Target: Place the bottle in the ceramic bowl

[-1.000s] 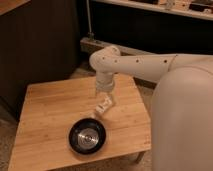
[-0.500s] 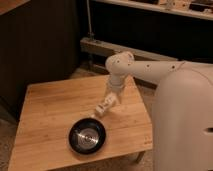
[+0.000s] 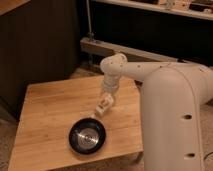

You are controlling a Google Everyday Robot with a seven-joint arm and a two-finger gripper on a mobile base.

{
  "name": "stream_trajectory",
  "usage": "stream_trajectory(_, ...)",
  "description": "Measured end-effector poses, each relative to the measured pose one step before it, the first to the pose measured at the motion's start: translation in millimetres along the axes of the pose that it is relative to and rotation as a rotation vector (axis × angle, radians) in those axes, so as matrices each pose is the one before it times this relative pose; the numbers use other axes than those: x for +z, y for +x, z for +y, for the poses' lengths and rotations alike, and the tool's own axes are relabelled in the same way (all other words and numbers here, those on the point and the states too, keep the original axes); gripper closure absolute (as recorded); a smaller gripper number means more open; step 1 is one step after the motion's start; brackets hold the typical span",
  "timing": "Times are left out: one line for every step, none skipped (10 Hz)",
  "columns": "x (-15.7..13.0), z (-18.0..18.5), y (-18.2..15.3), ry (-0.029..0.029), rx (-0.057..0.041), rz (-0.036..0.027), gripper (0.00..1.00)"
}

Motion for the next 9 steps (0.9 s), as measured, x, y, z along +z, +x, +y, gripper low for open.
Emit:
stream_trajectory(8.40,1.03,-1.67,0.00763,-0.00186,0.01175,0.35)
stream_trajectory(9.91,0.16,-0.94,0.00735,-0.00096,0.01243,0.35)
stream_trajectory(24.14,4.81,-0.18,0.01032,-0.00810,0.03170,0.35)
stream_trajectory(8.44,1.02,-0.15,0.00168,-0.00163,0.01426,0.35)
stream_trajectory(9.37,3.50,0.66,-0.00024,-0.00620,0.02153,0.38)
stream_trajectory(5.09,4.72,0.39,-0.00011,-0.00895,0.01407,0.46)
stream_trajectory(2.34,4.39,0.56,0.00072,-0.00859,0.00645,0.54)
stream_trajectory(0.68,7.96,0.94,0.00038,-0.01350,0.00773,0.65)
stream_trajectory(0.56,8.78,1.76,0.00314,-0.01799,0.00816,0.77)
